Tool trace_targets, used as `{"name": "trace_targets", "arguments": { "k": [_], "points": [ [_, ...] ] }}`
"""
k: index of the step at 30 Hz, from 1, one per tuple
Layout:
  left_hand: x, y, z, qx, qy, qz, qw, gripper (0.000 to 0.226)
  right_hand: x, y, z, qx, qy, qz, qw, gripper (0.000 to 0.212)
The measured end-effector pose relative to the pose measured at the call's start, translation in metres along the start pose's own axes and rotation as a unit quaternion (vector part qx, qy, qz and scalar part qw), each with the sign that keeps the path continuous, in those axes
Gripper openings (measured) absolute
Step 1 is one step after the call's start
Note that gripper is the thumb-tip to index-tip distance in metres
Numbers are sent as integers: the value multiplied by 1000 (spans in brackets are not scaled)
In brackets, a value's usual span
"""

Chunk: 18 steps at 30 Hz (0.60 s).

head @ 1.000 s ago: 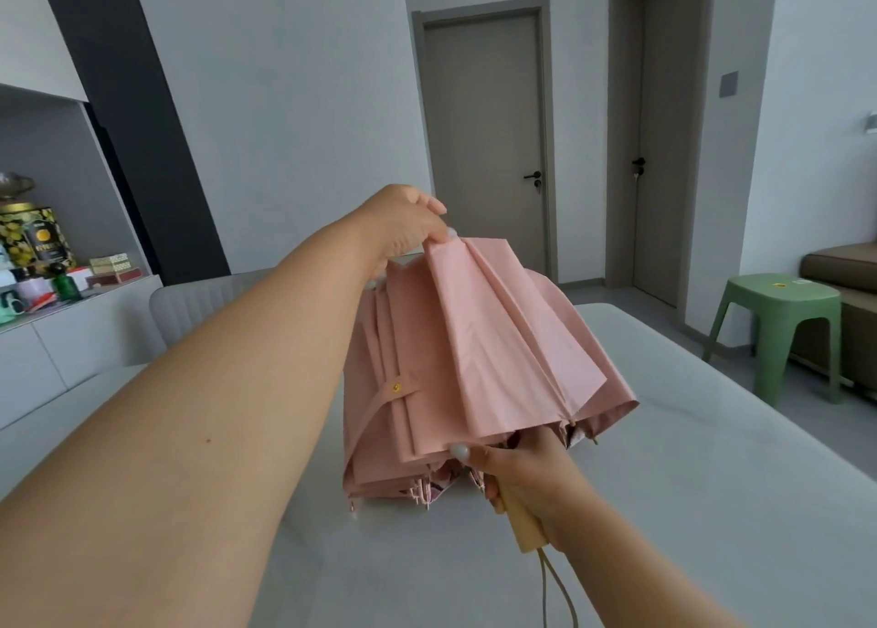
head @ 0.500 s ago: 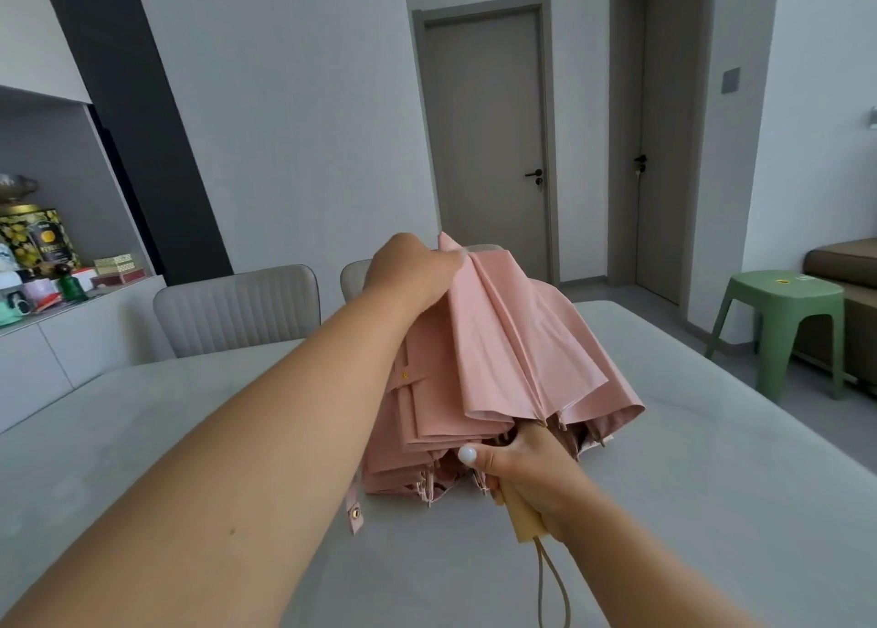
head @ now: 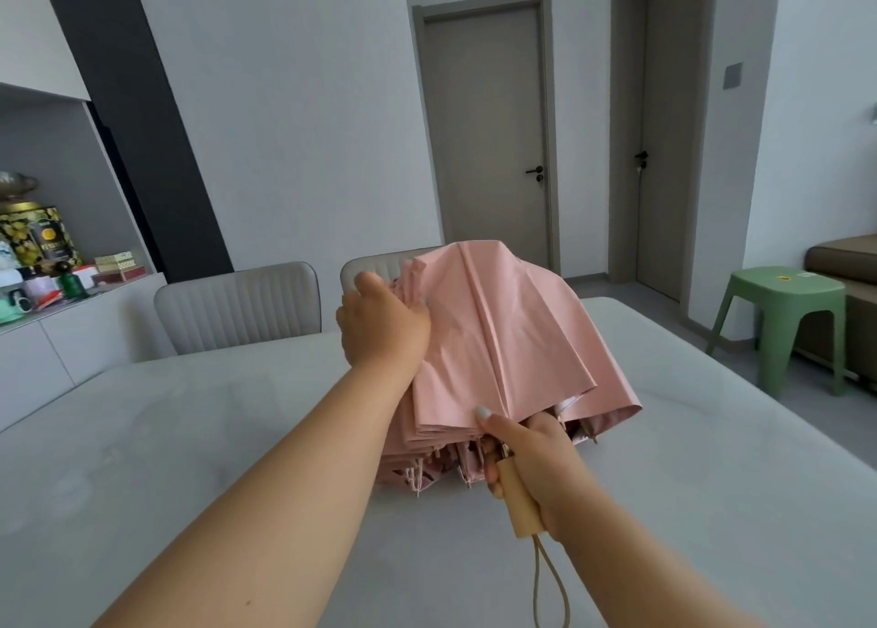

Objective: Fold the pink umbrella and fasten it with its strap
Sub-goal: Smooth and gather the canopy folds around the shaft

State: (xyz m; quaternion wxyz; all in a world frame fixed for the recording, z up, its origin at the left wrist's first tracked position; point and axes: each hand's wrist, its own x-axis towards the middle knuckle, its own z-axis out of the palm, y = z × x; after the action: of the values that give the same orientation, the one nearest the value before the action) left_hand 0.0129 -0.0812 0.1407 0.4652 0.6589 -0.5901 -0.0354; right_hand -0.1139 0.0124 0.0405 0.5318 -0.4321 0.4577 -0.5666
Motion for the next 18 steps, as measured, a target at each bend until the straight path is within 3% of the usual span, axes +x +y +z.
{"name": "trace_targets", "arguments": {
  "k": [3, 5, 7, 9, 14, 18],
  "points": [
    [-8, 12, 1, 13, -14, 1, 1000, 65, 2, 1, -1, -39, 9, 2, 999, 39],
    [-15, 14, 3, 89, 24, 126, 988, 60, 3, 1, 1, -85, 19, 5, 996, 42],
    [-23, 16, 7, 171, 61, 308, 934, 52, 3, 3, 3, -125, 38, 5, 991, 43],
    [-24, 16, 11, 218, 19, 352, 910, 53, 2, 3, 4, -134, 42, 5, 990, 41],
    [-4, -7, 17, 172, -126, 111, 971, 69, -5, -5, 4, -82, 27, 1, 996, 33],
    [-5, -11, 17, 5, -173, -56, 983, 96, -11, -10, 7, -22, 7, 11, 1000, 29]
  ]
}}
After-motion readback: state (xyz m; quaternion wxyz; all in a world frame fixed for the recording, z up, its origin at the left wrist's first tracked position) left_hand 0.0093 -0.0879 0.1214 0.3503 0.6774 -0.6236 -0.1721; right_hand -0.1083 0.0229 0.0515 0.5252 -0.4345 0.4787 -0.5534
